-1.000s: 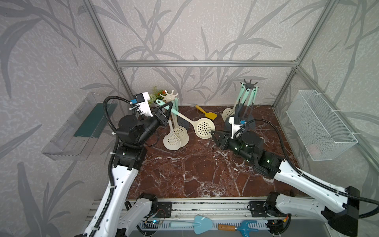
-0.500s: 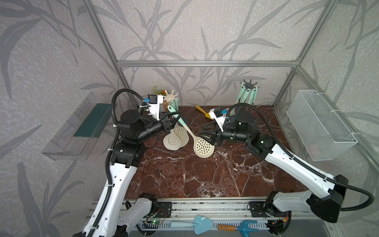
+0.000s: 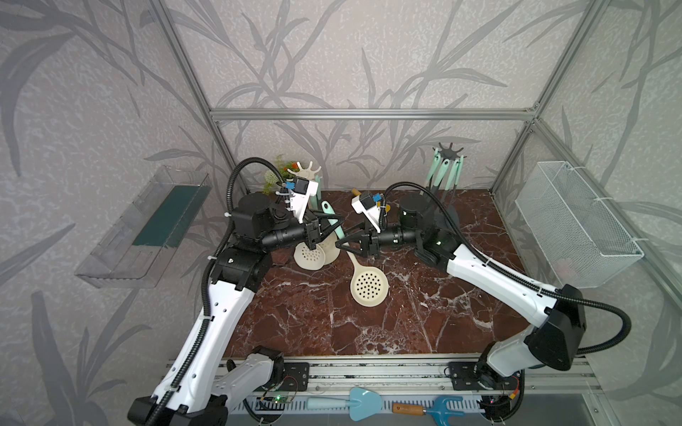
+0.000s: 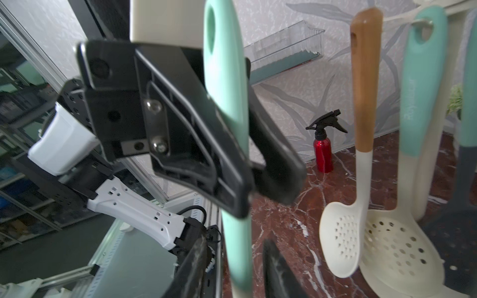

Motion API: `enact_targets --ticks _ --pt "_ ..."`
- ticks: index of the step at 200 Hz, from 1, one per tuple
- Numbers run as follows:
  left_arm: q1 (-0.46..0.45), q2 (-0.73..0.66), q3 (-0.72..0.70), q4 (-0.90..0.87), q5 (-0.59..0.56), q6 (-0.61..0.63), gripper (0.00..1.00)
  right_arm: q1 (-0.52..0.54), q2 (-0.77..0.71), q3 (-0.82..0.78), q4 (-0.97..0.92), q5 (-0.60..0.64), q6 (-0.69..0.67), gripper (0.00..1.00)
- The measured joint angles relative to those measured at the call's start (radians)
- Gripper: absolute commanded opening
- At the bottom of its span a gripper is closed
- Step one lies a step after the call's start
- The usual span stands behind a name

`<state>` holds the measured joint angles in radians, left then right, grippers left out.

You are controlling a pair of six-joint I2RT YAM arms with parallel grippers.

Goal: Hang the skimmer on the kitchen utensil rack
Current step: Pick up the skimmer from the center of the board.

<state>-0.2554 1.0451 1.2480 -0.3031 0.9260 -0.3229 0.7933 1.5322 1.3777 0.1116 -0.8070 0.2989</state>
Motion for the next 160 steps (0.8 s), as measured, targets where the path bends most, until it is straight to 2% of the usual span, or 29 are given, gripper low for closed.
enact_targets --ticks 14,24,31,42,49,70,95,117,160 --pt "-0.01 0.006 0.011 -0.015 0.002 0.001 0.0 -0.002 0.009 0.002 0.02 -0.016 0.0 0.0" --pt "-0.011 0.007 0.016 -0.023 0.0 0.004 0.0 -0.001 0.011 0.001 0.028 -0.024 -0.002 0.0" --pt "-0.011 0.006 0.021 -0.028 -0.006 0.006 0.09 -0.001 0.011 0.002 0.031 -0.024 0.0 0.0" --pt "-0.015 0.006 0.031 -0.036 -0.02 0.01 0.3 0.0 0.011 0.001 0.04 -0.015 -0.003 0.0" --pt "-0.018 0.006 0.037 -0.042 -0.037 0.014 0.38 0.0 0.011 0.001 0.042 -0.002 -0.004 0.0" --pt "-0.021 -0.004 0.049 -0.065 -0.098 0.005 0.51 0.002 0.005 -0.013 0.041 0.076 -0.006 0.0" --pt "-0.028 -0.046 0.032 -0.07 -0.161 -0.004 0.55 -0.002 -0.031 -0.065 0.029 0.214 -0.013 0.0" --pt "-0.055 -0.103 -0.021 -0.068 -0.221 -0.01 0.56 -0.002 -0.07 -0.099 0.014 0.391 -0.006 0.0" --pt "-0.151 -0.168 -0.149 -0.028 -0.371 -0.013 0.52 0.012 -0.135 -0.13 0.001 0.727 0.066 0.0"
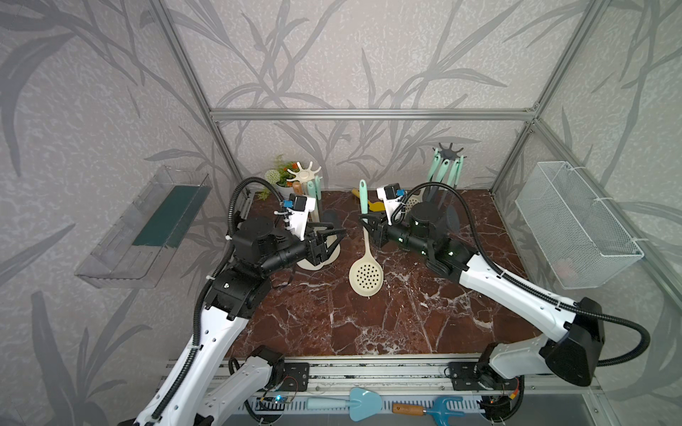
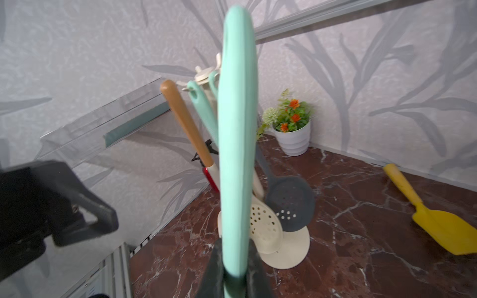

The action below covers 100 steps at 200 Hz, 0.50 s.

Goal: Hang the skimmer on the kitchen utensil rack
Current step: Pick up the skimmer from the center of the board.

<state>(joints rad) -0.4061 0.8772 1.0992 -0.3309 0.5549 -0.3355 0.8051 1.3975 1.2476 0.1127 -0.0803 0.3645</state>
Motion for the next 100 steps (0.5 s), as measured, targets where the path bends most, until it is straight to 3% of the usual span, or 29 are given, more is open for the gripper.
enact_targets --ticks 45,100 --pt "-0.153 0.011 -0.095 0.062 -0.185 0.021 0.45 0.095 -0.01 0.0 -0.032 0.264 0.062 0.0" --pt "-0.296 0.083 -0.097 0.143 -0.368 0.078 0.35 0.145 -0.011 0.006 -0.081 0.404 0.154 0.0"
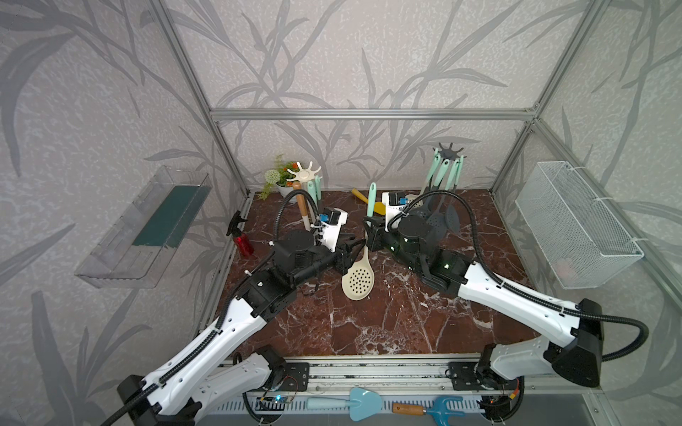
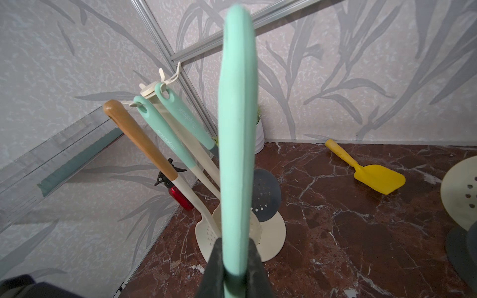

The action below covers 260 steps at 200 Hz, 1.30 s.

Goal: Hang the skimmer on the kitchen utensil rack
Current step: Pick up the skimmer from the center of the board.

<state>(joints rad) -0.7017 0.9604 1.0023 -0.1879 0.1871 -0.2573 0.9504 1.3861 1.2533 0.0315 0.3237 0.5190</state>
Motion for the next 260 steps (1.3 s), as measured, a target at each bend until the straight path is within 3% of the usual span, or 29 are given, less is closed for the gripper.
enact_targets --ticks 39,109,120,147,170,204,231,260 --pt "-0.045 0.037 -0.023 0.031 -0.09 0.028 0.31 0.002 -0.016 0.0 -0.008 0.033 0.06 0.0" --pt "-0.089 0.111 -0.031 0.098 -0.149 0.034 0.26 0.012 -0.028 0.003 -0.008 0.032 0.14 0.0" --pt "-0.097 0.124 -0.032 0.108 -0.161 0.032 0.23 0.018 -0.028 0.003 -0.008 0.033 0.146 0.0" --pt "-0.105 0.135 -0.041 0.124 -0.192 0.028 0.0 0.027 -0.028 0.003 -0.008 0.035 0.149 0.0" --pt "-0.111 0.133 -0.043 0.126 -0.212 0.037 0.0 0.029 -0.027 0.002 -0.005 0.036 0.139 0.0" --pt "-0.111 0.1 -0.043 0.087 -0.229 0.038 0.0 0.029 -0.037 -0.027 0.056 0.009 0.075 0.51" --pt "-0.111 0.043 -0.043 0.03 -0.247 0.037 0.0 -0.005 -0.083 -0.088 0.1 -0.066 0.031 0.64" --pt "-0.111 -0.015 -0.05 -0.009 -0.241 0.038 0.0 -0.061 -0.102 -0.097 0.159 -0.222 0.021 0.66"
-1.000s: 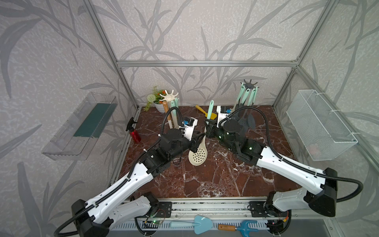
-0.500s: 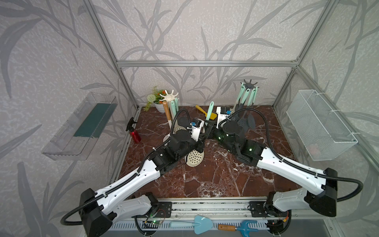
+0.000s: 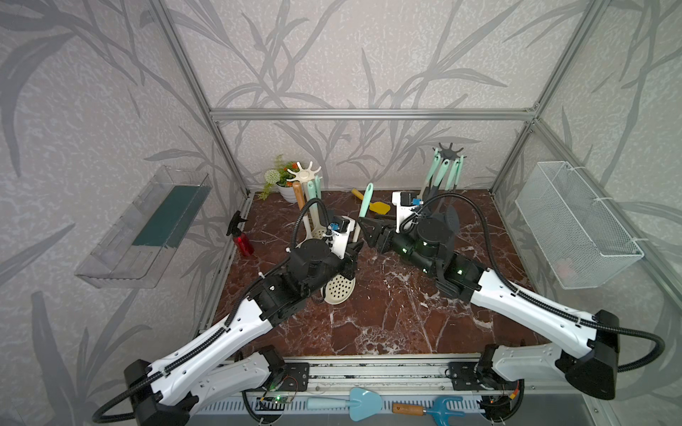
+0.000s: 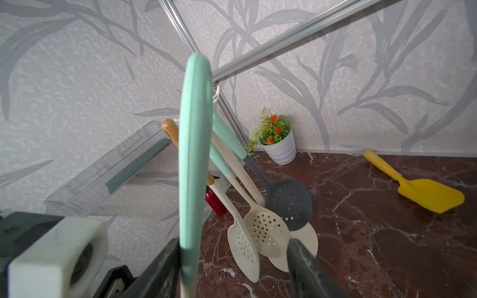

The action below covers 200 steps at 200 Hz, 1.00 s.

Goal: Hang the skimmer on the kitchen utensil rack
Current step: Pick up the skimmer from the center of the board.

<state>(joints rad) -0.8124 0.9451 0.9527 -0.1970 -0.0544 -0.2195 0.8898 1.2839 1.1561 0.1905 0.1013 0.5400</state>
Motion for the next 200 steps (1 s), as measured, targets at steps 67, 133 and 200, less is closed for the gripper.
enact_targets --ticks 67,133,200 --pt "0.001 -0.035 -0.007 -0.067 0.057 -0.001 0.0 -0.092 0.001 -0.011 0.135 -0.19 0.028 0.55" --pt "0.001 0.005 -0.021 -0.065 0.086 -0.002 0.0 -0.097 0.085 0.095 0.089 -0.182 0.08 0.07" --pt "0.0 0.08 -0.021 -0.052 0.005 -0.006 0.3 -0.025 0.094 0.154 -0.114 0.081 0.132 0.0"
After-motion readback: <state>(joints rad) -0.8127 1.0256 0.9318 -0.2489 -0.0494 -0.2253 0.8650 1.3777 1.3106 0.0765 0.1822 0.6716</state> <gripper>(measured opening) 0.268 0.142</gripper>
